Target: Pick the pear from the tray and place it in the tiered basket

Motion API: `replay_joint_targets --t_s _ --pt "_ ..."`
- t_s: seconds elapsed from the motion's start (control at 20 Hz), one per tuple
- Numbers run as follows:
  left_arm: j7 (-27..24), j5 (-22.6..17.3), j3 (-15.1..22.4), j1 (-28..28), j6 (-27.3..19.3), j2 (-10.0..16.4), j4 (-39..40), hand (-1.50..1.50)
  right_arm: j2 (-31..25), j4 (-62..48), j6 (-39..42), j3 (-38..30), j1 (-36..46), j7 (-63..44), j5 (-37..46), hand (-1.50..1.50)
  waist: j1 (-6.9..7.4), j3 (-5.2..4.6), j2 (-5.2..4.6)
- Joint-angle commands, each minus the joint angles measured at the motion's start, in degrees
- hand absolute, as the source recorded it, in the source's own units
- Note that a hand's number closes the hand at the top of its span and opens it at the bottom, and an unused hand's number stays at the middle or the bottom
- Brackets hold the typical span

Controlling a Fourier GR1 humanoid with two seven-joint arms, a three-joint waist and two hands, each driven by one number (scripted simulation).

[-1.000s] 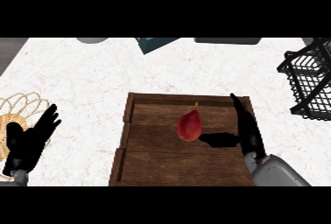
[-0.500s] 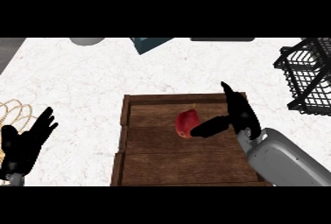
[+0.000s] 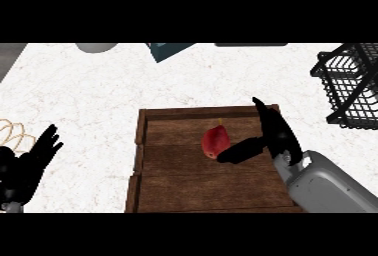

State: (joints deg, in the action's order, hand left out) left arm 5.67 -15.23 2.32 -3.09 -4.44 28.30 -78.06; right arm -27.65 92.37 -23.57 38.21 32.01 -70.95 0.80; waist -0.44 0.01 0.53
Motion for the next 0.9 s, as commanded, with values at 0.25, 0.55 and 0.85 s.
replay_joint_targets --t_s 0.25,0.55,0.85 --pt "0.77 0.34 -1.37 1.44 1.16 -0.53 1.85 0.0 1.97 3.77 -2.06 -0.26 -4.03 -11.21 3.43 -1.5 -0.13 -0.07 -0.32" --pt "1.89 0.48 -1.64 -0.76 1.34 -0.94 -1.25 0.0 5.55 1.98 -1.43 -0.15 -2.52 -12.58 5.94 -1.5 0.49 -0.07 -0.32" --pt "3.74 1.38 -2.45 3.61 2.08 -1.36 1.53 0.0 10.01 -5.66 -2.46 -1.52 -4.42 -4.63 8.63 -1.5 0.42 -0.03 -0.52"
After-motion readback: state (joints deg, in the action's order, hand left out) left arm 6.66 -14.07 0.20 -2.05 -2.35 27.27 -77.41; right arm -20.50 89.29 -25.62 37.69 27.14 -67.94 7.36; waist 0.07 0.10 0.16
